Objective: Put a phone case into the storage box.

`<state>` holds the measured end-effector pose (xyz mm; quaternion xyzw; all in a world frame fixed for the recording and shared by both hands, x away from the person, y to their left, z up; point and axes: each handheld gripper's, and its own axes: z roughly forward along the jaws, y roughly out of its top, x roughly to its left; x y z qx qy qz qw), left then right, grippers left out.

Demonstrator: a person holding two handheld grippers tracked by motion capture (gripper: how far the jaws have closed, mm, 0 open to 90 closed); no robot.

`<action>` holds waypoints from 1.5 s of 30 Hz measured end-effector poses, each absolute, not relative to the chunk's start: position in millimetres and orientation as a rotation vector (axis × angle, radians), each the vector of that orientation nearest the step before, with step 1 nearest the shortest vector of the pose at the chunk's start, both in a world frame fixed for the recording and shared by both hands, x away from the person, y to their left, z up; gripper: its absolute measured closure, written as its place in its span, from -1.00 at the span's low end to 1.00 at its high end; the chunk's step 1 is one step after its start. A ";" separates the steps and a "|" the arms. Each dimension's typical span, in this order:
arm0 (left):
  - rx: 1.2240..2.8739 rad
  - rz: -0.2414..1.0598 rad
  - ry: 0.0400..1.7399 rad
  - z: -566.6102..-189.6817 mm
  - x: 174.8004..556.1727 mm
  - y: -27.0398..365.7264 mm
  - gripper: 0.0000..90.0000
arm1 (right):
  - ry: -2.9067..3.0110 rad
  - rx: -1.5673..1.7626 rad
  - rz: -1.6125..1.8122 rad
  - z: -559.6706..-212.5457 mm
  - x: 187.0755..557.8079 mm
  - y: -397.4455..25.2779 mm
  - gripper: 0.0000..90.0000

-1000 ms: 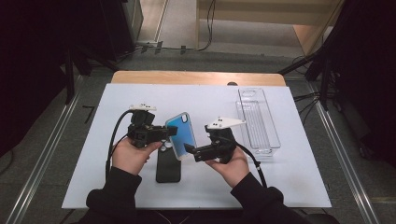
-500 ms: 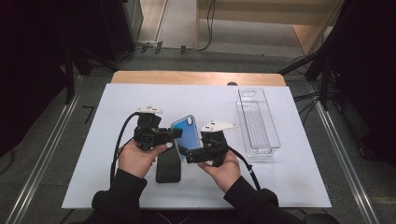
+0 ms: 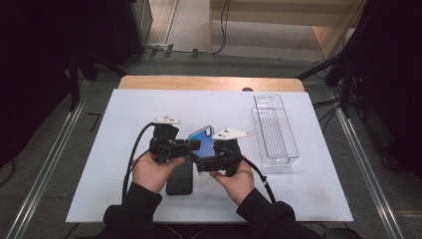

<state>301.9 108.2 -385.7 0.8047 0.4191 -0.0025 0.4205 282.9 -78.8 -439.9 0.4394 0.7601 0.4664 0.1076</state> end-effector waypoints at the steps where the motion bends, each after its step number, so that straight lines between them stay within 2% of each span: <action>1: 2.017 -0.008 1.050 -385.7 301.9 107.9 0.79 | 2.232 1.293 1.381 -439.7 282.9 -79.0 -0.91; 5: 2.014 -0.005 1.052 -386.1 302.2 108.1 0.78 | 2.238 1.264 1.402 -439.5 281.4 -79.1 -0.69; 11: 2.010 -0.014 1.044 -385.2 302.1 108.7 0.76 | 2.241 1.241 1.389 -438.4 280.4 -78.4 -0.65; 13: 2.005 -0.016 1.032 -384.4 301.9 108.9 0.69 | 2.243 1.236 1.383 -438.0 280.5 -79.0 -0.65; 25: 1.963 -0.017 1.022 -371.7 303.1 123.6 0.09 | 2.247 1.266 1.358 -442.6 287.4 -87.5 -0.65; 30: 1.963 0.005 0.965 -373.0 303.5 127.1 -0.18 | 2.222 1.294 1.359 -441.1 293.5 -98.5 -0.65; 37: 2.039 0.077 0.856 -382.2 300.2 124.4 -0.24 | 2.211 1.303 1.372 -434.2 299.8 -114.4 -0.65; 45: 2.083 0.028 0.797 -397.8 299.1 128.3 -0.24 | 2.237 1.263 1.382 -425.9 304.4 -129.7 -0.65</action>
